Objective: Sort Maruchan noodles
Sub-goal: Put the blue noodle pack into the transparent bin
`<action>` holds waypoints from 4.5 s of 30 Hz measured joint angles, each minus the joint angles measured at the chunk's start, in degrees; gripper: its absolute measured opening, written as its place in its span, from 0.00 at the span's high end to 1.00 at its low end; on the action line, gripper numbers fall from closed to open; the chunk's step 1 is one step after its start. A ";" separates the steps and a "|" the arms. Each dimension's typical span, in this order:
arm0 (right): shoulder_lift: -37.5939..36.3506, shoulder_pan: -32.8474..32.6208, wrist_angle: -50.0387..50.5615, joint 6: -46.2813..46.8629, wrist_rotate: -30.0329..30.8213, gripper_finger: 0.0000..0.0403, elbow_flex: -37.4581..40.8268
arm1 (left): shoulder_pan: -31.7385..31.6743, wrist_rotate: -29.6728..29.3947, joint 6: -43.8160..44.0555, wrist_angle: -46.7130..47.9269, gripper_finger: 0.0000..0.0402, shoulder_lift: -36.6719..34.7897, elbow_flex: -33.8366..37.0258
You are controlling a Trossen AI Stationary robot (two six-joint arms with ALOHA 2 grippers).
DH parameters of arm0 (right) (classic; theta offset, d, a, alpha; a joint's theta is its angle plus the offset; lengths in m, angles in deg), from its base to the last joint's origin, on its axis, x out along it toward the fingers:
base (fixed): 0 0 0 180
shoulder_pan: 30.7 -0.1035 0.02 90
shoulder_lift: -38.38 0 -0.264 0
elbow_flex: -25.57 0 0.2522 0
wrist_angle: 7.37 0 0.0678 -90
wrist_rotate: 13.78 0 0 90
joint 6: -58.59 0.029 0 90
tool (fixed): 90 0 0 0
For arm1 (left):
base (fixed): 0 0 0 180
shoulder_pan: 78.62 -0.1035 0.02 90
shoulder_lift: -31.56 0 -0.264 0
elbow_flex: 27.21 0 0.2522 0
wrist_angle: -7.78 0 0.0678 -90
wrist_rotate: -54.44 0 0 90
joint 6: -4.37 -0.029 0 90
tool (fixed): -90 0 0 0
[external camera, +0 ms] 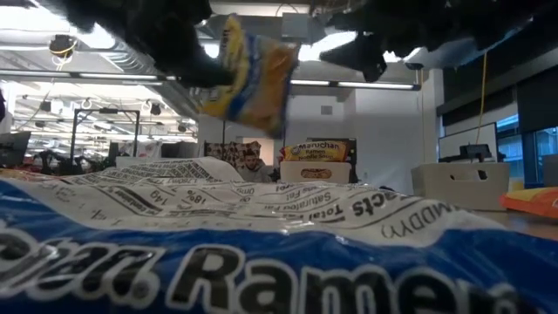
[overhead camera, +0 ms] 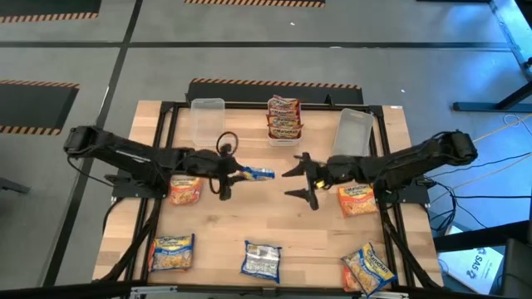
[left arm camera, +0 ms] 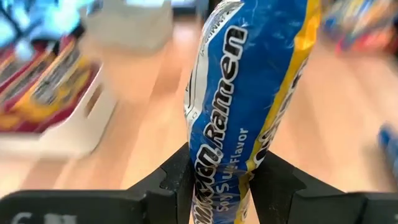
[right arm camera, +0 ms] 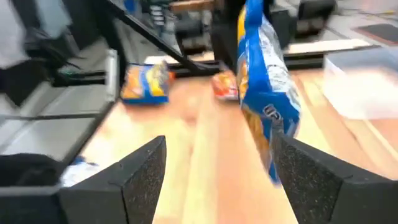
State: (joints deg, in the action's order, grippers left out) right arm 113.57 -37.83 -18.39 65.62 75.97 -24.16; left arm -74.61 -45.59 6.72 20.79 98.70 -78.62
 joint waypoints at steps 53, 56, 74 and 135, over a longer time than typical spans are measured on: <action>21.51 -2.65 -15.76 3.72 16.13 0.32 0.05 | -55.90 -8.97 -49.80 58.81 0.69 32.66 -33.84; 21.51 -2.65 -15.76 4.64 16.13 0.32 0.05 | -57.04 -7.17 -48.01 59.00 0.69 33.76 -35.29; 21.51 -2.65 -15.67 4.72 13.66 0.32 0.05 | -61.66 1.61 -45.89 65.93 0.69 39.96 -44.62; 21.47 -2.65 -15.25 6.11 11.15 0.32 0.05 | -54.40 -0.89 -35.47 69.09 0.57 35.55 -48.94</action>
State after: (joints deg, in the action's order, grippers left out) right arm 135.05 -40.48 -33.64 71.73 87.12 -24.11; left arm -129.01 -46.49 -28.76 89.88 134.25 -127.56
